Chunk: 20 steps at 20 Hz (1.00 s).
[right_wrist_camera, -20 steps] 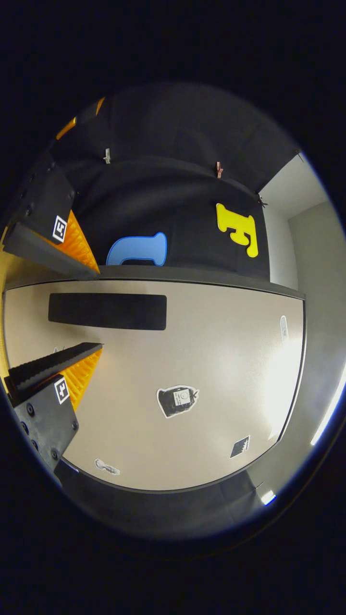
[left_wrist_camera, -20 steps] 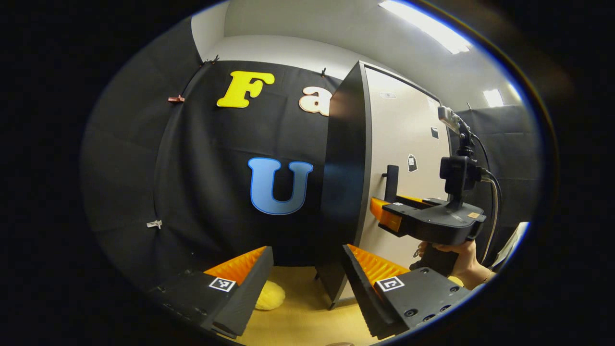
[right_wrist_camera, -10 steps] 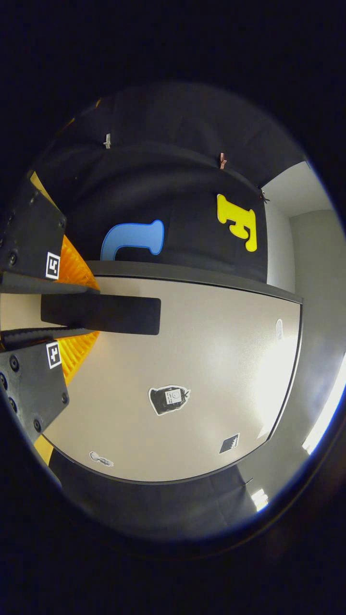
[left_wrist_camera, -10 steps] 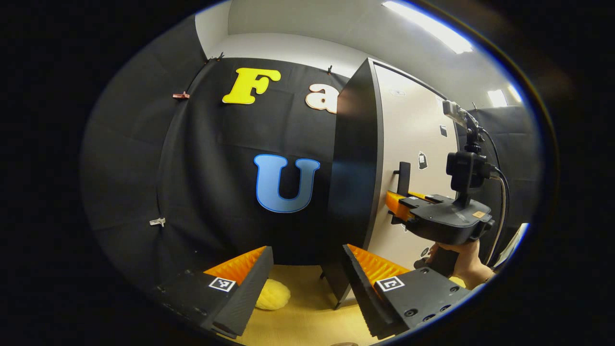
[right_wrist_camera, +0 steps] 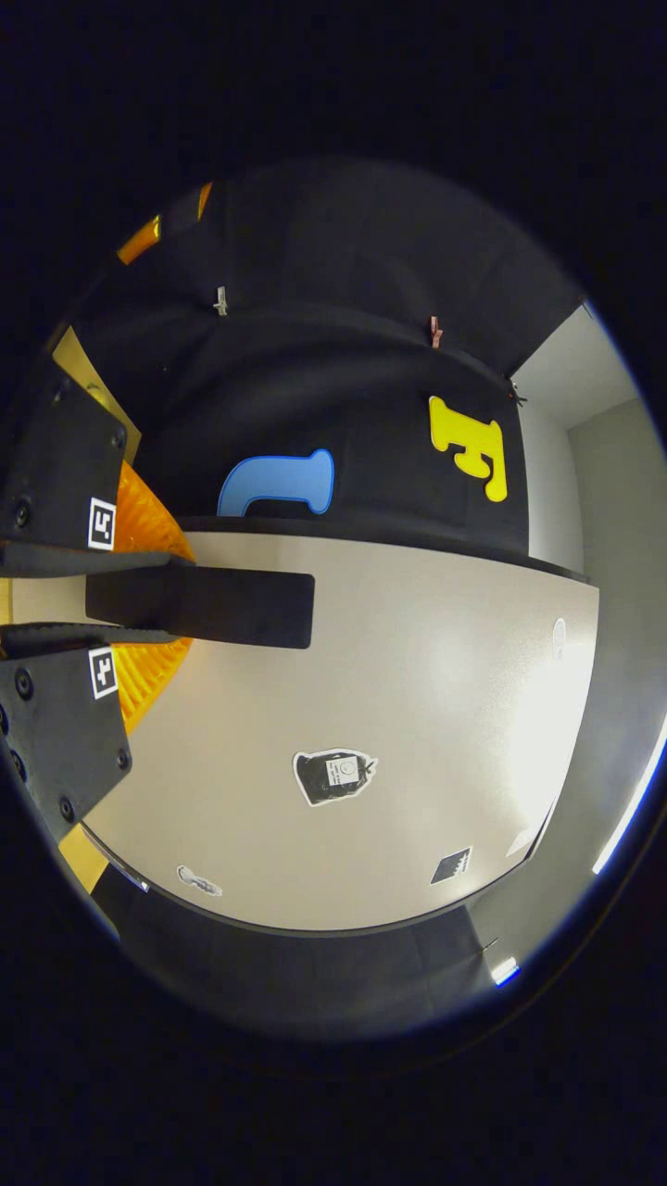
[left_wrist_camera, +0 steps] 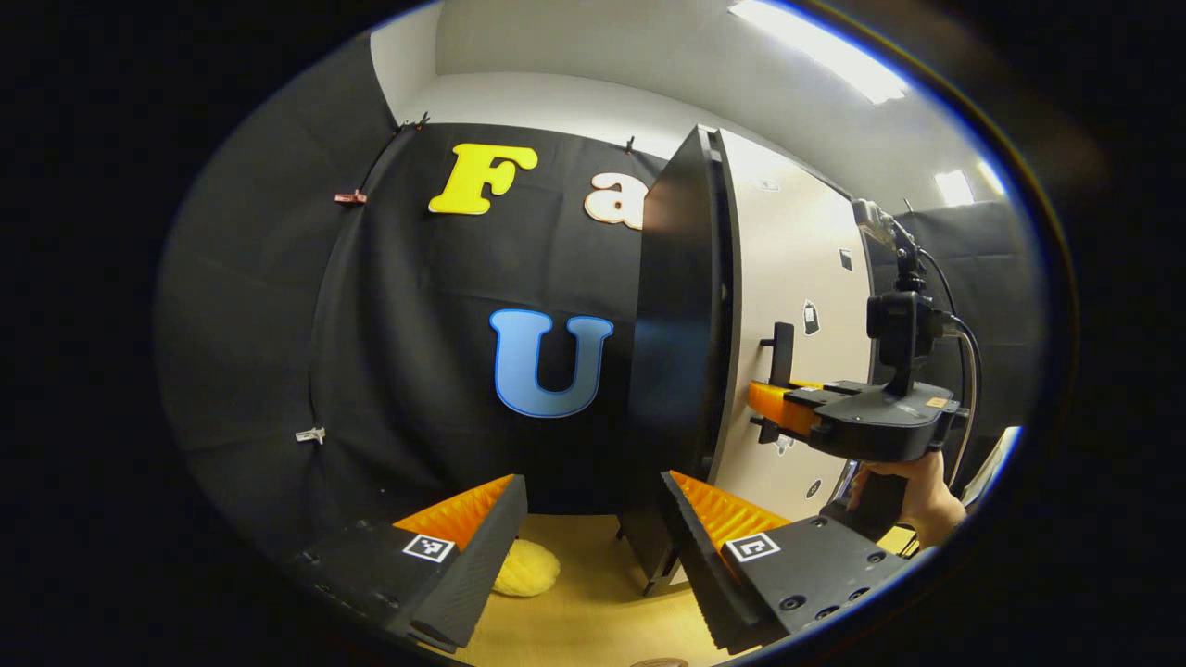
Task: Open the cabinet door with the right hand, grasp the bottle in the cabinet with the left hand and place it on the coaster, then close the cabinet door with the right hand.
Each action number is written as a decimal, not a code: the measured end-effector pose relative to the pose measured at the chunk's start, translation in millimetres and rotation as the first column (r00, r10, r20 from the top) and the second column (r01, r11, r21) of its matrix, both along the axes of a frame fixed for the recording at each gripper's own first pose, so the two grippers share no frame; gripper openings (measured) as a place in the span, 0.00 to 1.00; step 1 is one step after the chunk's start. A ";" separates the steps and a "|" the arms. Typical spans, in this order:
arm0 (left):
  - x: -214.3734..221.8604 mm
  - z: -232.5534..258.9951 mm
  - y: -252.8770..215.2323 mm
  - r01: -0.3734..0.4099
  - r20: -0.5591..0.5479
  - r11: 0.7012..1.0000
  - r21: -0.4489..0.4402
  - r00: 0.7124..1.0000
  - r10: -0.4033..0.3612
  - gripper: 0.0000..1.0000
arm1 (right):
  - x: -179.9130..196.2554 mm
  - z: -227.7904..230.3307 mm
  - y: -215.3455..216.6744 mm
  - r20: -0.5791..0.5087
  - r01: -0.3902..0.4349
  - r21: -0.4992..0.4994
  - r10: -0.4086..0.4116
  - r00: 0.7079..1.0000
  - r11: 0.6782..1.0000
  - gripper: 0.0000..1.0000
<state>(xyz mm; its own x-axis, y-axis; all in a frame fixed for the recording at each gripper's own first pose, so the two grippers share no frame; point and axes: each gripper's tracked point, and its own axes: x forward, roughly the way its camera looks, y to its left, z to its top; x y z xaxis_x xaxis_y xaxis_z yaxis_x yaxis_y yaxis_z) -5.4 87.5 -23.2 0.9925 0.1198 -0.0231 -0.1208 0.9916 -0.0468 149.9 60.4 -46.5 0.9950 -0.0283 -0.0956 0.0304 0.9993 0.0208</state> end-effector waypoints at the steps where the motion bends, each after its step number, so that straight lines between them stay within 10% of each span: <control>1: -1.2 4.2 -2.4 0.002 0.002 1.000 0.006 1.000 -0.002 0.90 | -7.9 0.9 -1.5 -0.004 -0.007 0.017 0.007 1.000 1.000 0.23; 20: -3.2 9.1 -151.7 0.176 -0.019 0.982 -0.062 0.984 -0.177 0.90 | -139.5 35.5 -58.5 -0.010 -0.085 0.102 0.086 0.996 0.991 0.23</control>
